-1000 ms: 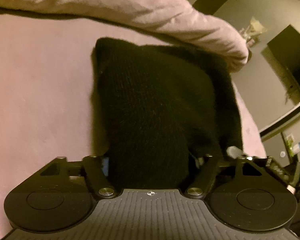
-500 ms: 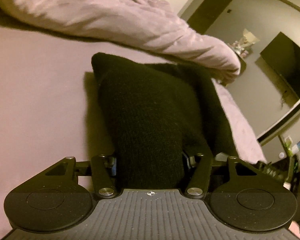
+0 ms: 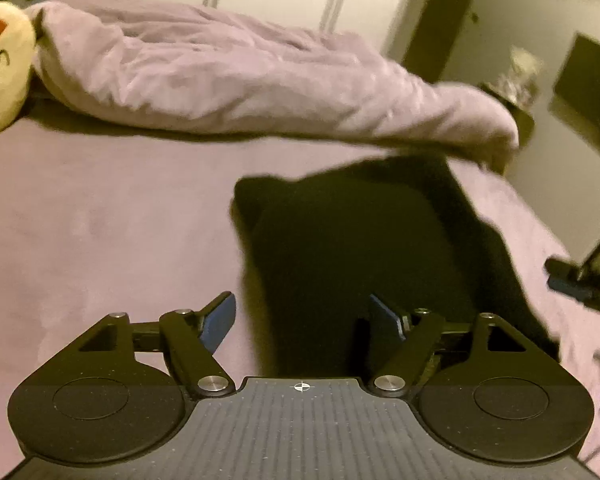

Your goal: Fold small clothes

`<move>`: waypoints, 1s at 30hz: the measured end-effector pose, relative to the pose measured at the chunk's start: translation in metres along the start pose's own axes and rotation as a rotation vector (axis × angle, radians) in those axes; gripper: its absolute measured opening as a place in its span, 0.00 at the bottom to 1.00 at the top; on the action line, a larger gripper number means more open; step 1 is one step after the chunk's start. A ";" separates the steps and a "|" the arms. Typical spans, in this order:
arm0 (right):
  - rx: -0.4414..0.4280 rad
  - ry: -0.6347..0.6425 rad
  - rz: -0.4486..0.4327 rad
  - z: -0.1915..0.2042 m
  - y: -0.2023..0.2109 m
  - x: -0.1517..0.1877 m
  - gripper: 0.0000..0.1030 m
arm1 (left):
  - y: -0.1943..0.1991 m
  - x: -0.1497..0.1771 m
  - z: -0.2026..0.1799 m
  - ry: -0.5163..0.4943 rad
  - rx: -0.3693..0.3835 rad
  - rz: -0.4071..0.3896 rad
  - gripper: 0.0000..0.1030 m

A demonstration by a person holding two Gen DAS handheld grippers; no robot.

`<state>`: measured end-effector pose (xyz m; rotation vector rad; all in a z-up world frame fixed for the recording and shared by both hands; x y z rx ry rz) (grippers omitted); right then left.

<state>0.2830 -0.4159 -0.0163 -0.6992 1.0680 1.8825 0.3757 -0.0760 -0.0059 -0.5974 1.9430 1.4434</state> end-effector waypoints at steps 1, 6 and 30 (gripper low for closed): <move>-0.010 0.051 0.007 0.013 -0.008 -0.003 0.62 | -0.003 -0.007 -0.005 0.025 -0.003 -0.020 0.84; -0.044 0.258 0.054 0.075 -0.066 -0.011 0.39 | -0.030 -0.040 -0.024 0.182 -0.078 -0.116 0.93; 0.377 0.477 -0.101 0.018 -0.136 0.027 0.76 | -0.124 -0.010 -0.040 0.100 -0.332 -0.159 1.00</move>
Point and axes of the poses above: each gripper's, at about its wrist camera, not at the fingertips, and y roughly against the way its jaws point, z to its left, x to its underside, the point moved 5 cm from there along -y, roughly the way its jaws point, and after that the axes turned 7 degrees about -x, right-handed, at the moved point
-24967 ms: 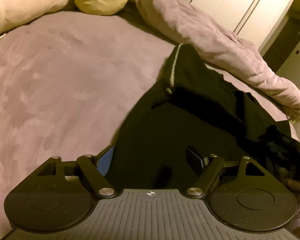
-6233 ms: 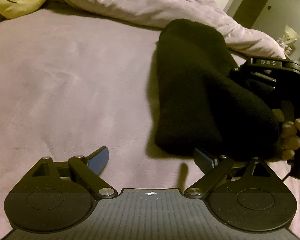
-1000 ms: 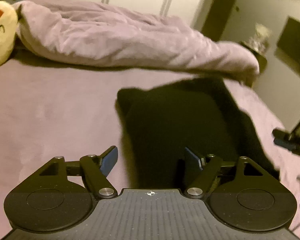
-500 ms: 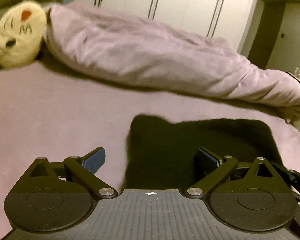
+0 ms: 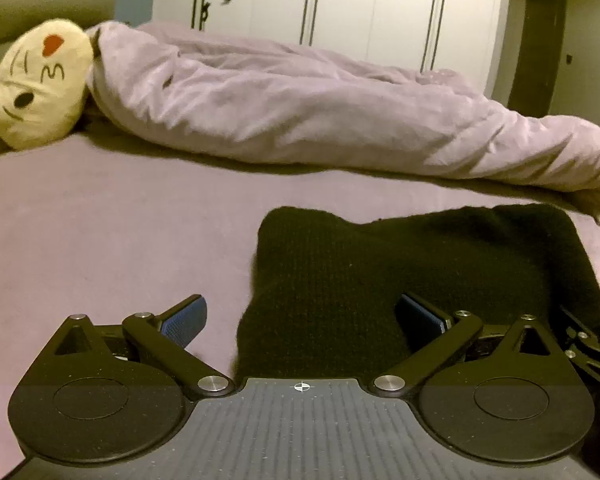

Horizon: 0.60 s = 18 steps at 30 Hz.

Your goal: Fold small clothes

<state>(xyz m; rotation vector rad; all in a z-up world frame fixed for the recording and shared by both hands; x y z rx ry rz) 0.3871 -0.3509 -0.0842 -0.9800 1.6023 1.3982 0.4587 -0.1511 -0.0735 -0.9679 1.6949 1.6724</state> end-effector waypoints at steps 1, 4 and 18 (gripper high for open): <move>0.006 0.000 -0.003 0.000 -0.002 -0.001 0.77 | -0.002 0.001 0.001 0.010 0.009 0.009 1.00; 0.017 -0.003 -0.006 0.001 -0.007 0.000 0.80 | -0.009 0.002 0.004 0.041 0.031 0.037 1.00; 0.019 -0.080 -0.016 -0.008 -0.019 0.005 0.93 | -0.025 0.008 0.004 0.093 0.063 0.071 1.00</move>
Point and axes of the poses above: each gripper's, at about its wrist camera, not at the fingertips, and y roughly against the way its jaws point, z to its left, x to its underside, the point moved 5 cm from there along -y, roughly the way its jaws point, and after that the axes turned 7 degrees about -x, right-handed, at the moved point
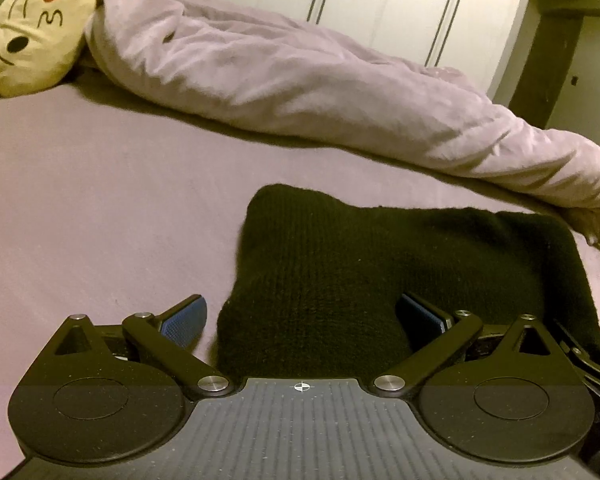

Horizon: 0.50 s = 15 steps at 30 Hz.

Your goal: Fold small clothes

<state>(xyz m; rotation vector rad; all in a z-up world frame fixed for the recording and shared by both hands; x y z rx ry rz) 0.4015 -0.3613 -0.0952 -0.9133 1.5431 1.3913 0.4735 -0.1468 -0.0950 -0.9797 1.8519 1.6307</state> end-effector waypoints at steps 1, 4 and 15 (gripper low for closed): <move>0.006 0.002 0.002 0.000 -0.001 0.000 0.94 | 0.000 -0.001 -0.001 -0.003 -0.004 0.002 1.00; 0.022 0.011 0.009 0.001 0.001 -0.004 0.96 | 0.004 -0.003 -0.004 -0.027 -0.027 0.006 1.00; -0.397 -0.220 0.125 -0.012 0.037 -0.042 0.81 | 0.099 0.019 0.032 -0.110 0.059 0.015 1.00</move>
Point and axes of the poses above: each gripper's, at about its wrist camera, not at the fingertips, and y roughly against the way its jaws point, z to its left, x to its underside, the point moved 5 cm from there along -y, roughly the way its jaws point, and after that the axes turned 7 degrees about -x, right-handed, at the moved point
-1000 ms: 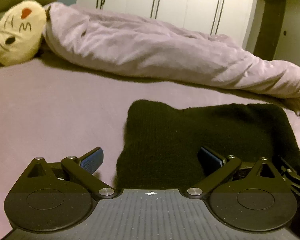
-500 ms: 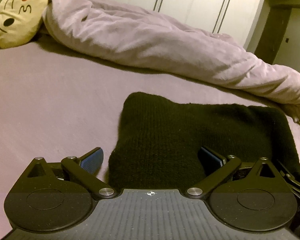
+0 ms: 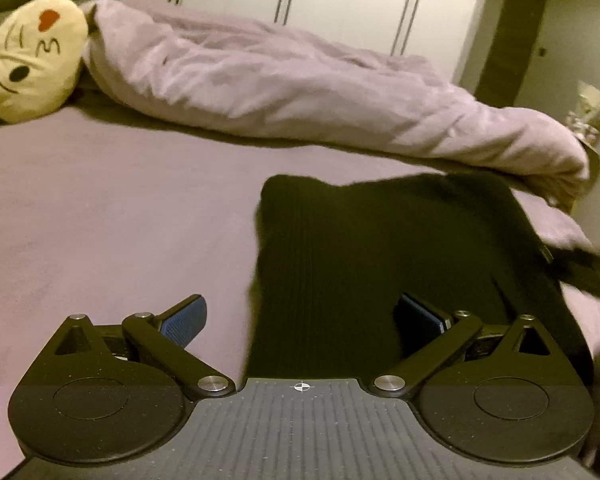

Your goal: Fold small clothes

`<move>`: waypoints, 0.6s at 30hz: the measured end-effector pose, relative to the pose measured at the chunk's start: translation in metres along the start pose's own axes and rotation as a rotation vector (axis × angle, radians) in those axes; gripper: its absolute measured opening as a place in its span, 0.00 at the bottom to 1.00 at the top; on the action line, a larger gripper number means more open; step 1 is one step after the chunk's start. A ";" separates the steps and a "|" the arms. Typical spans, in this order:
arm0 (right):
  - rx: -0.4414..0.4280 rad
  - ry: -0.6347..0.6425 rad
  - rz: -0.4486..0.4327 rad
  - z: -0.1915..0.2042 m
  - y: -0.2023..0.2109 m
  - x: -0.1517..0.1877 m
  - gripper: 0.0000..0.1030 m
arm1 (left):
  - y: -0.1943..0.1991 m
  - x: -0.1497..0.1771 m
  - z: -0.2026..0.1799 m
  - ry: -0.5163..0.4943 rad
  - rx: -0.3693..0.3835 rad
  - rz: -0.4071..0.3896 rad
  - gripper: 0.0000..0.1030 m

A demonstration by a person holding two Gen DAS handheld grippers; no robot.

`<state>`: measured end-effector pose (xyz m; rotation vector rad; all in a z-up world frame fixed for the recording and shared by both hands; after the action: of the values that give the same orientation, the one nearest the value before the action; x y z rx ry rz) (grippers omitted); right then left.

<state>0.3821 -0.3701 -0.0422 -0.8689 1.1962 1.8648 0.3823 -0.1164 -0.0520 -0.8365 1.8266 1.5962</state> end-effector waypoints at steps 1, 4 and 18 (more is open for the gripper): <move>-0.018 -0.018 0.034 -0.001 -0.004 -0.002 0.67 | 0.009 0.007 0.003 0.004 0.001 0.007 1.00; 0.006 -0.026 0.148 -0.005 -0.024 0.001 0.57 | 0.029 0.022 0.015 0.066 0.009 0.038 1.00; 0.122 -0.320 -0.048 -0.014 0.109 0.057 0.67 | 0.060 0.081 0.029 -0.038 0.042 0.174 1.00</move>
<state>0.2624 -0.4016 -0.0476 -0.5038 1.0657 1.7904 0.2844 -0.0896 -0.0790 -0.6385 1.9437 1.6611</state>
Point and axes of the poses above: each gripper's, at about its wrist camera, not at the fingertips, and y roughly against the way its jaws point, z to its left, x to its underside, the point moved 5 cm from there along -y, roughly the way its jaws point, and after that the axes turned 7 degrees about -x, right-handed, at the moved point
